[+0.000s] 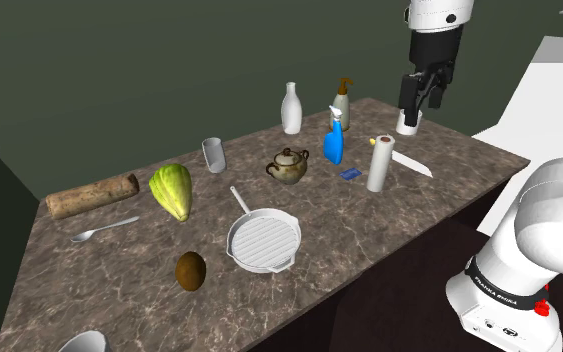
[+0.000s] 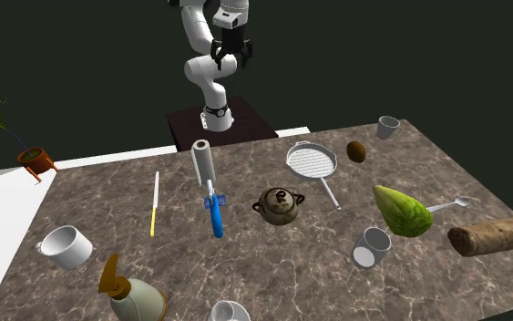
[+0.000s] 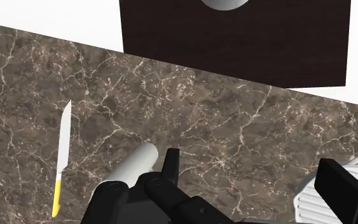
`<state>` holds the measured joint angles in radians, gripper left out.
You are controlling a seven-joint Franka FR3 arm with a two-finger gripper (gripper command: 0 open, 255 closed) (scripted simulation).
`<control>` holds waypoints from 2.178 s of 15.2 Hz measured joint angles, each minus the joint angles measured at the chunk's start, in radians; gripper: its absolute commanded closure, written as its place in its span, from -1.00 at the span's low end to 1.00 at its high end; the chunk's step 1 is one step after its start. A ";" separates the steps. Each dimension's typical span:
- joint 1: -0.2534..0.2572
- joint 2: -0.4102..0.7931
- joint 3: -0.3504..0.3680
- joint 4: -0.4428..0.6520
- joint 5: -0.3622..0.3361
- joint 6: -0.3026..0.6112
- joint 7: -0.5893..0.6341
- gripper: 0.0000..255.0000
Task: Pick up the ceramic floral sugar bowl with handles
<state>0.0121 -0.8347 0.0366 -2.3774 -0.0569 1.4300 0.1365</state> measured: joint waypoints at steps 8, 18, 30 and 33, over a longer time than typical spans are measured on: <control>-0.007 0.197 -0.028 0.019 -0.001 0.180 -0.018 -1.00; -0.011 0.566 -0.060 0.168 0.022 0.406 -0.054 -1.00; -0.022 1.027 -0.079 0.519 0.082 0.518 -0.117 -1.00; -0.028 1.155 -0.077 0.639 0.099 0.526 -0.130 -1.00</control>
<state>-0.0162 0.3205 -0.0406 -1.7383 0.0421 1.9562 0.0065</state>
